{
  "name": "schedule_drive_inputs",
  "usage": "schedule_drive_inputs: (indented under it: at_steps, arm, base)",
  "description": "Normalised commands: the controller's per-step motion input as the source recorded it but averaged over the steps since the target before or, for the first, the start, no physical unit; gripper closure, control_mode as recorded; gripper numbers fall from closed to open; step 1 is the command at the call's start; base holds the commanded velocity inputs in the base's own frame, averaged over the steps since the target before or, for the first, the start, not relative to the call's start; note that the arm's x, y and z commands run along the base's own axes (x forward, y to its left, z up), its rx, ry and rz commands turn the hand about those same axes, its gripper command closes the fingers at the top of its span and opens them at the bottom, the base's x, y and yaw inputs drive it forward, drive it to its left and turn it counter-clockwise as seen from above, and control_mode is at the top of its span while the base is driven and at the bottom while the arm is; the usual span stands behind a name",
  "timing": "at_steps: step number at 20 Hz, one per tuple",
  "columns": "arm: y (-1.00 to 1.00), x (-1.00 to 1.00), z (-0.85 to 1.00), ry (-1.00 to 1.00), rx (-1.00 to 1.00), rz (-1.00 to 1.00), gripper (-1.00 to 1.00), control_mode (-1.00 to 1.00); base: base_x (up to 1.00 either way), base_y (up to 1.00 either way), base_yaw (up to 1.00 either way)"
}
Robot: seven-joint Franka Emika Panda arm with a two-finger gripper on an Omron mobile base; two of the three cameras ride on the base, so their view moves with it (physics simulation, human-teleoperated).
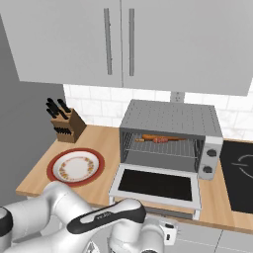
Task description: Pick up the kebab skewer and baguette bread, and place them inside the toaster oven. Close the toaster oven door and start by setting the timer.
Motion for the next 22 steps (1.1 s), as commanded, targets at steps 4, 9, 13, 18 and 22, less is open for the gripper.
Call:
schedule_drive_inputs:
  at_steps: [4,9,13,18,22]
  arm:
    - [0.02,0.08,0.08,0.0,0.0,0.0,-1.0,-1.0]
    - [0.19,0.17,0.39,0.0,0.0,0.0,-1.0,-1.0]
    - [0.25,0.3,0.23,0.0,0.0,0.0,-1.0,-1.0]
    - [0.35,0.38,0.25,0.0,-0.01,0.0,-1.0,-1.0]
    - [0.38,0.44,0.34,0.0,-0.01,0.0,-1.0,-1.0]
  base:
    - [0.0,0.0,0.0]
    - [0.0,0.0,0.0]
    - [0.0,0.0,0.0]
    - [0.0,0.0,0.0]
    - [0.0,0.0,0.0]
